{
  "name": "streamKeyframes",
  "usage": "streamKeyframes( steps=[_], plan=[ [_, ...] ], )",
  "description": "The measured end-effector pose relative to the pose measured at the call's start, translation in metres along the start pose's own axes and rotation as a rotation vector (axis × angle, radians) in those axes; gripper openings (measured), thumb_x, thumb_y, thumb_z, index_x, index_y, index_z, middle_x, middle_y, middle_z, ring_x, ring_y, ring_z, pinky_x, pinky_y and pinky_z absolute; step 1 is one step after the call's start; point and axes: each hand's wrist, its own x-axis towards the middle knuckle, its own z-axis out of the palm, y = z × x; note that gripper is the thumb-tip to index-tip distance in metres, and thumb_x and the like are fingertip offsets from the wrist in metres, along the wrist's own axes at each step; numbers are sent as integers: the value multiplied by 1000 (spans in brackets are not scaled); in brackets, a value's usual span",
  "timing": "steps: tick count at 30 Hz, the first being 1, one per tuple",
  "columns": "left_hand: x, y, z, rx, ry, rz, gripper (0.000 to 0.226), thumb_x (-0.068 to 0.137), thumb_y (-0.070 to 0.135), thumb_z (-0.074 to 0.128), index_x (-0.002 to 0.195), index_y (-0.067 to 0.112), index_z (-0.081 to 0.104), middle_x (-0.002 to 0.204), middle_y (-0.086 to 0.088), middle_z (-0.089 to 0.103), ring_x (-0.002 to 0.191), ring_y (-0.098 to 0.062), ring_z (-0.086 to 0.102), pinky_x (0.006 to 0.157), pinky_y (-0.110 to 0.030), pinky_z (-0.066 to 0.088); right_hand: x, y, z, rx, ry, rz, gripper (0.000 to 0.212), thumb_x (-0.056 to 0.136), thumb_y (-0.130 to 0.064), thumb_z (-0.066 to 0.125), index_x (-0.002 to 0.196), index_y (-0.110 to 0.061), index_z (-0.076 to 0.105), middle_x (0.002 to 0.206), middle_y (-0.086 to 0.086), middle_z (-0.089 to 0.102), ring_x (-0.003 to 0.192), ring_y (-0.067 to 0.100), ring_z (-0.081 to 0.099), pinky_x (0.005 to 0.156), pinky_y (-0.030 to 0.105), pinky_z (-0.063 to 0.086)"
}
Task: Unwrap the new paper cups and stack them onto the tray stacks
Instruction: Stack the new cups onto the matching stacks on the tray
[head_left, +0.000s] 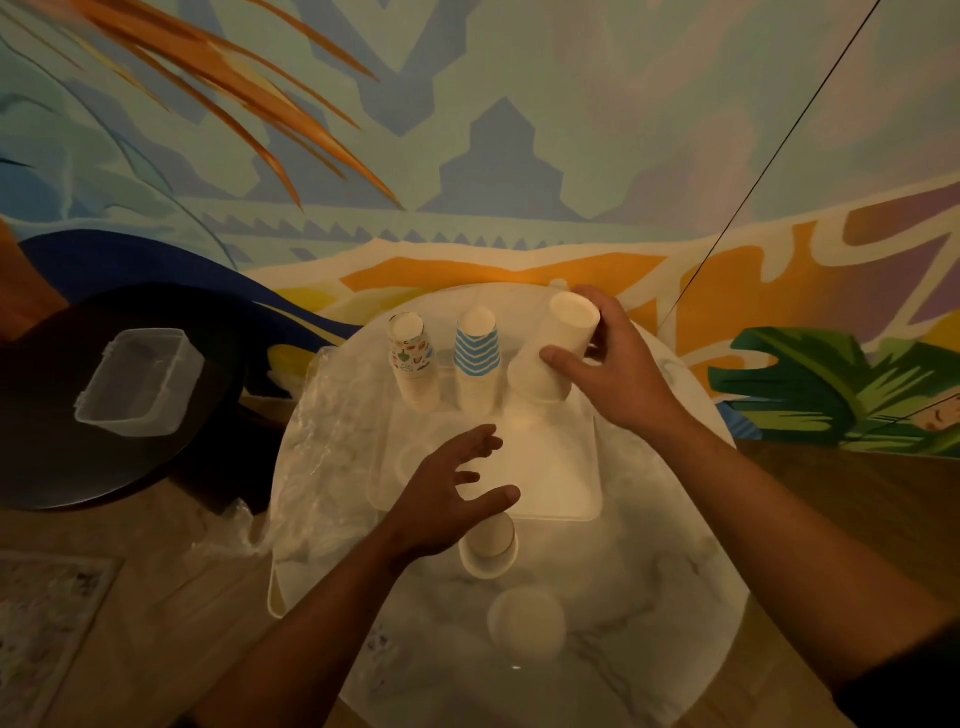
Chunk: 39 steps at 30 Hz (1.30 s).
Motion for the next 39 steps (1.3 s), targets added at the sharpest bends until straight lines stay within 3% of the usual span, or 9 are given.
streamKeyframes(
  steps=[5, 10, 16, 22, 25, 28, 30, 34, 39],
  plan=[
    [-11, -8, 0, 57, -4, 6, 78, 78, 56, 78, 146, 32, 48, 131, 22, 61, 126, -2, 55, 98, -28, 54, 33, 36, 15, -108, 3, -15, 72, 84, -33, 82, 144, -29, 43, 137, -14, 54, 122, 10, 54, 103, 33, 49],
    [-22, -22, -2, 75, -30, -17, 64, 81, 43, 82, 139, 34, 55, 129, 21, 62, 123, -1, 57, 98, -29, 54, 43, 76, 41, -223, 0, 53, 73, 83, -30, 83, 144, -22, 44, 140, -2, 57, 124, 20, 56, 105, 40, 48],
    [-37, -38, 2, 115, -67, -50, 60, 78, 55, 78, 132, 40, 58, 130, 24, 60, 120, 0, 58, 98, -32, 55, 41, 117, 57, -361, -111, 163, 74, 85, -29, 81, 147, -19, 42, 141, 6, 58, 127, 27, 55, 102, 33, 41],
    [-40, -46, 1, 90, -63, -70, 55, 83, 40, 81, 133, 33, 58, 130, 21, 62, 118, 1, 59, 97, -29, 55, 44, 122, 57, -542, -240, 136, 77, 93, -38, 70, 156, -21, 31, 153, 9, 42, 142, 28, 40, 113, 35, 31],
    [-42, -51, -3, 89, -66, -86, 55, 84, 41, 80, 134, 32, 58, 128, 19, 64, 118, 0, 61, 97, -30, 55, 26, 91, 54, -530, -254, 21, 72, 94, -40, 67, 155, -21, 33, 159, 5, 36, 147, 23, 30, 119, 34, 26],
    [-45, -55, -8, 68, -57, -111, 56, 84, 46, 78, 134, 30, 59, 125, 17, 66, 116, -1, 62, 97, -30, 55, -13, 59, 53, -410, -402, -99, 61, 93, -42, 69, 146, -19, 49, 149, 0, 50, 137, 14, 44, 114, 21, 29],
    [-48, -58, -10, 61, -53, -120, 61, 81, 55, 75, 134, 29, 60, 124, 17, 67, 115, -2, 63, 96, -30, 56, -41, 47, 53, -366, -519, -143, 55, 93, -46, 68, 140, -22, 54, 142, -4, 56, 130, 7, 50, 112, 20, 34],
    [-52, -64, -8, 66, -52, -132, 64, 80, 66, 71, 132, 30, 62, 123, 19, 67, 113, -1, 64, 94, -31, 57, -83, 47, 56, -295, -636, -136, 52, 94, -47, 68, 139, -24, 56, 137, -9, 57, 125, -1, 52, 107, 16, 39],
    [-53, -72, -3, 75, -50, -151, 44, 87, 54, 70, 125, 31, 67, 120, 18, 69, 110, -3, 65, 91, -31, 58, -115, 64, 64, -265, -641, -91, 66, 88, -53, 72, 145, -30, 49, 142, -17, 52, 130, -3, 48, 110, 24, 41]
  ],
)
